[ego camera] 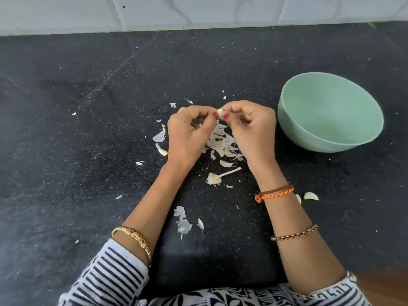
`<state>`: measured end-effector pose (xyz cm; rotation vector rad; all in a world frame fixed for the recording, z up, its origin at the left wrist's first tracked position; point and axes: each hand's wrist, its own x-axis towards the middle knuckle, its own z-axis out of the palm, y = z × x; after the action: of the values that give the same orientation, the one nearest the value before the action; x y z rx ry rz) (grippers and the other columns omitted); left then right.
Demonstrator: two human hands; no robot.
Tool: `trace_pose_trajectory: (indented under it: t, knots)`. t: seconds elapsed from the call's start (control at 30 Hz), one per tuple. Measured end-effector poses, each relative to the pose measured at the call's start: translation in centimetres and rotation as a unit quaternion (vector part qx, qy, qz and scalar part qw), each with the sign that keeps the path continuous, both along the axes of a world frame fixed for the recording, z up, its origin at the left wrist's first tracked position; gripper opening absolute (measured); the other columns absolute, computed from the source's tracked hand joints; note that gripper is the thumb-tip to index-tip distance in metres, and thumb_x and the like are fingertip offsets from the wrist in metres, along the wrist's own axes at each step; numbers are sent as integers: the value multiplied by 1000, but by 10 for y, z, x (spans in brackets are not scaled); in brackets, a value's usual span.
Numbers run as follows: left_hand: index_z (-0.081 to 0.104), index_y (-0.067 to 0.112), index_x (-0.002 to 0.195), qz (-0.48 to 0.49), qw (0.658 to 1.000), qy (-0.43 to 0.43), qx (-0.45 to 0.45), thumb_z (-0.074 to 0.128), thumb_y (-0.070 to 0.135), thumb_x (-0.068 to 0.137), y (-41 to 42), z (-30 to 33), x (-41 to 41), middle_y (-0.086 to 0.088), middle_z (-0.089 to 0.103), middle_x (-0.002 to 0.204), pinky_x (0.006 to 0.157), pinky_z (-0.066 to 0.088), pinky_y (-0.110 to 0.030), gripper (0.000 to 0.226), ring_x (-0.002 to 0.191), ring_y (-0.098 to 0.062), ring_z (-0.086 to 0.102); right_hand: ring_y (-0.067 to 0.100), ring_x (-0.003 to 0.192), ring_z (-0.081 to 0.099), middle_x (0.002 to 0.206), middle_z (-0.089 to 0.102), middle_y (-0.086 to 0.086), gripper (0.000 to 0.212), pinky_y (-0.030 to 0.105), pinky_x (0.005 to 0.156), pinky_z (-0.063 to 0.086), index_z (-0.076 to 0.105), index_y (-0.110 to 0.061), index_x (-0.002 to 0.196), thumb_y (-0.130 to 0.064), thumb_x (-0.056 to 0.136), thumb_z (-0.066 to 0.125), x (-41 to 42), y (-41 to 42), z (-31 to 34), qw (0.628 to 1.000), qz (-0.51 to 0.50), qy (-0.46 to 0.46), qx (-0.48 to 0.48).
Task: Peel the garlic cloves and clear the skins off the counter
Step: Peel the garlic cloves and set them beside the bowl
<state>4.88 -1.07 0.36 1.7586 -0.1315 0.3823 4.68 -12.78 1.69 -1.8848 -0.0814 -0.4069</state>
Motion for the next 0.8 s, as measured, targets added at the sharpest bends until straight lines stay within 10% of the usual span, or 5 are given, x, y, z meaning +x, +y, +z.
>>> trace_pose_trajectory:
  t: [0.2, 0.57, 0.8]
  knots:
    - [65, 24, 70, 12, 999, 20, -49, 59, 14, 79, -3, 8, -5, -6, 61, 65, 53, 39, -18, 14, 57, -9, 46, 7, 70, 67, 73, 69, -6, 9, 32, 69, 56, 71, -15, 80, -7, 81, 67, -2, 3, 1, 1000, 7, -19, -4]
    - [61, 9, 64, 35, 994, 36, -98, 53, 12, 78, -4, 6, -3, 1, 53, 58, 56, 39, -16, 16, 55, -1, 44, 5, 78, 58, 70, 64, -12, 24, 21, 71, 43, 66, -33, 92, -12, 91, 54, -4, -2, 18, 937, 113, 191, 270]
    - [62, 19, 79, -51, 996, -27, -70, 63, 25, 83, -2, 0, -1, 6, 62, 72, 64, 45, -26, 7, 69, -11, 54, 3, 83, 64, 86, 69, -10, 21, 21, 72, 44, 67, -27, 94, -12, 93, 53, -4, -2, 16, 945, 110, 193, 239]
